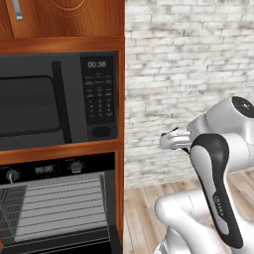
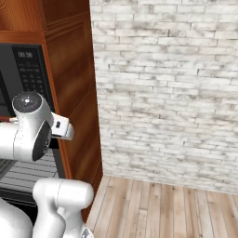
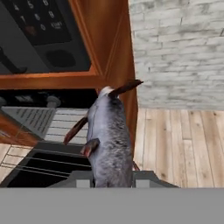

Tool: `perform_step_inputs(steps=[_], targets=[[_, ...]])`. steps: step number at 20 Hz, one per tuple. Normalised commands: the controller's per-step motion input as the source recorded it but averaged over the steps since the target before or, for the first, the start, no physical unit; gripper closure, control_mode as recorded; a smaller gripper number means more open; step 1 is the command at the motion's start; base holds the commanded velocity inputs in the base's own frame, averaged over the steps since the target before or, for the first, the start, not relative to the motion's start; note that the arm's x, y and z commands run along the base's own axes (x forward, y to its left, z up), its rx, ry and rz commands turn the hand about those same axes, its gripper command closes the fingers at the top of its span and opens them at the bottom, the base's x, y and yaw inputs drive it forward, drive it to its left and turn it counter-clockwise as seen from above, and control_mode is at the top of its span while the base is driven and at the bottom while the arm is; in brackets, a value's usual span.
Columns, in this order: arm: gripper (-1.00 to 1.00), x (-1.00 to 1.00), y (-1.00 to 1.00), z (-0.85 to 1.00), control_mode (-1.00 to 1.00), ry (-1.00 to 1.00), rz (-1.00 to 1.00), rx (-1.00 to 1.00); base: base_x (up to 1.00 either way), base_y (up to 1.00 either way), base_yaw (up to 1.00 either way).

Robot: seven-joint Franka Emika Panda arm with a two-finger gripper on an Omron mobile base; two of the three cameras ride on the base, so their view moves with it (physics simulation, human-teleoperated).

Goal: Take the fish from the oven and place it on the plate on the counter.

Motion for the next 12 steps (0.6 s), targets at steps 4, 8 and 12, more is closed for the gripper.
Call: perform_step_inputs(steps=[4, 8, 12], targets=[[1.0, -0.38, -0.17, 0.45, -1.0, 0.0, 0.0, -0.24, 0.0, 0.0, 0.0], [1.0, -0.31, -0.03, 0.29, -1.0, 0.0, -0.12, -0.17, 0.0, 0.0, 0.0], [1.0, 0.0, -0.11, 0.0, -1.0, 0.0, -0.02, 0.0, 0.0, 0.0, 0.0]])
